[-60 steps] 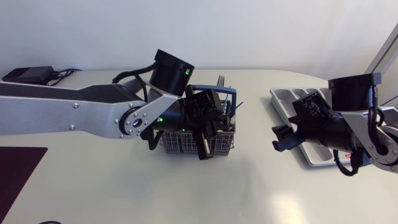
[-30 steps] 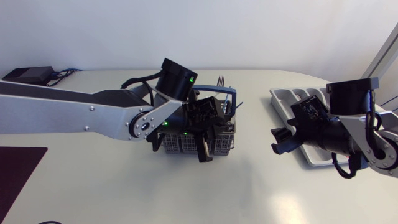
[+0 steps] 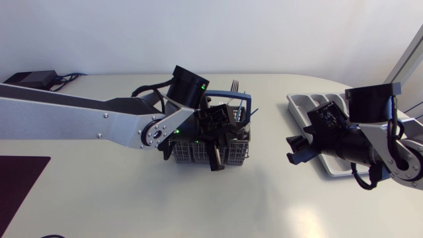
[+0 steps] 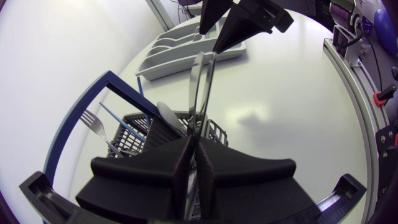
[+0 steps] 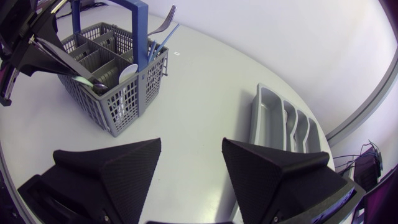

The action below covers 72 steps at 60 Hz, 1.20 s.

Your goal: Sort the cutlery from the basket into the organizer compartments.

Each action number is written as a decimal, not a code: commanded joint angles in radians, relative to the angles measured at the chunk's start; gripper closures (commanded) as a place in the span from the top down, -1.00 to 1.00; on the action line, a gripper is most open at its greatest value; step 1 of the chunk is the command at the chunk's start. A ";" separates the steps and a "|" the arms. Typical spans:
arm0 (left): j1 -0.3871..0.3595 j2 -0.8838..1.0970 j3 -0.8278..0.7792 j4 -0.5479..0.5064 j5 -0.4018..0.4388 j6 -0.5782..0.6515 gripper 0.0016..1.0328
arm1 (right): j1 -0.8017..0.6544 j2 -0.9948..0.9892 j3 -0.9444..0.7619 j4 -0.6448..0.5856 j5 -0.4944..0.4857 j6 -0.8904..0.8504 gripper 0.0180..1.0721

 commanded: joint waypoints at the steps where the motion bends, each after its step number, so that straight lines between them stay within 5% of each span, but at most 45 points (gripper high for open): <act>1: 0.006 -0.010 -0.008 -0.017 0.008 -0.009 -0.93 | 0.011 -0.008 -0.029 0.006 0.012 -0.006 0.36; 53: 0.012 -0.373 -0.052 -0.012 -0.028 -0.124 -0.93 | 0.120 -0.157 -0.021 -0.038 0.049 -0.005 0.36; 72: 0.006 -0.487 -0.019 -0.058 -0.046 -0.233 -0.93 | 0.175 -0.277 -0.003 -0.066 -0.071 0.018 0.36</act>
